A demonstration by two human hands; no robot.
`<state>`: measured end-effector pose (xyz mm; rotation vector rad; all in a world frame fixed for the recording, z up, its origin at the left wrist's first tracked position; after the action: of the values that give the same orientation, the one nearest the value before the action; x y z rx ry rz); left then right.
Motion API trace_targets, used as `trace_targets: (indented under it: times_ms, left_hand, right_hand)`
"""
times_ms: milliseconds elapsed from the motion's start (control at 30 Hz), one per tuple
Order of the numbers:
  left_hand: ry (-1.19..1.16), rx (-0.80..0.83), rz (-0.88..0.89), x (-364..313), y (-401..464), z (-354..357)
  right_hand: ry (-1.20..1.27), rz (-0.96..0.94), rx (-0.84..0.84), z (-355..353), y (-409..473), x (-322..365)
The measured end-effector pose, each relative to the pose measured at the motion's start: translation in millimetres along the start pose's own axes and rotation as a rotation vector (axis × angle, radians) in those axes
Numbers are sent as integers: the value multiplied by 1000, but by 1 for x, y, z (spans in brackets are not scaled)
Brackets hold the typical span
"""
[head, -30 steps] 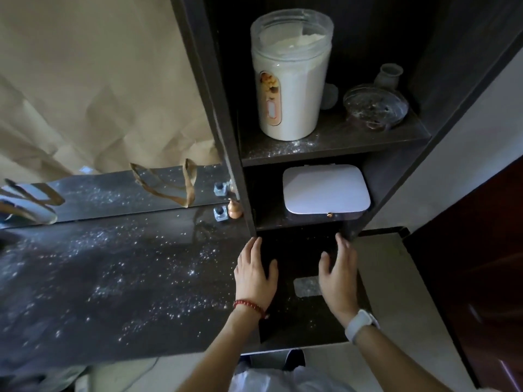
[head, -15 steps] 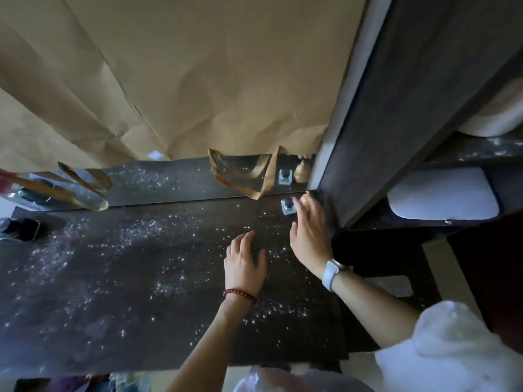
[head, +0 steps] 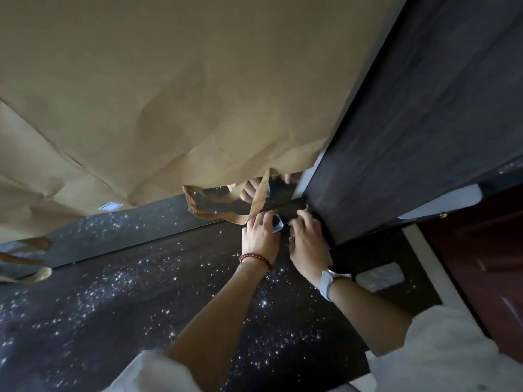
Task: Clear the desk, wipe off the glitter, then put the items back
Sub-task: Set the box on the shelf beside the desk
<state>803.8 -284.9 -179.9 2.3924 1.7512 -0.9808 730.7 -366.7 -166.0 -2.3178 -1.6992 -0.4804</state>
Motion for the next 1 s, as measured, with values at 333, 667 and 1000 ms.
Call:
trace_targets:
  times_ms: [333,667,1000]
  left_hand:
    - [-398,-120,7,-6,-71,-4]
    - [-472,-50,296,-113,-147,41]
    - [-510,-388,57,-182,-116,63]
  right_hand:
    - [383,-42,-45,-30,-91,-12]
    - [658,289,-326,-104,-147,-106]
    - [763,318,-380,-133,-145,-167]
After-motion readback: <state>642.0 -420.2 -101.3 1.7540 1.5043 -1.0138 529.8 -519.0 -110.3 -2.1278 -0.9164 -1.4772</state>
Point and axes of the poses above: each hand's wrist, its own y-axis towards the middle knuckle, its own z-axis out of the palm, x = y × z, the point moved 4 cm from there along y, towards the middle knuckle, and after that the axes turned 11 degrees about -z, right-handed, at the moved point
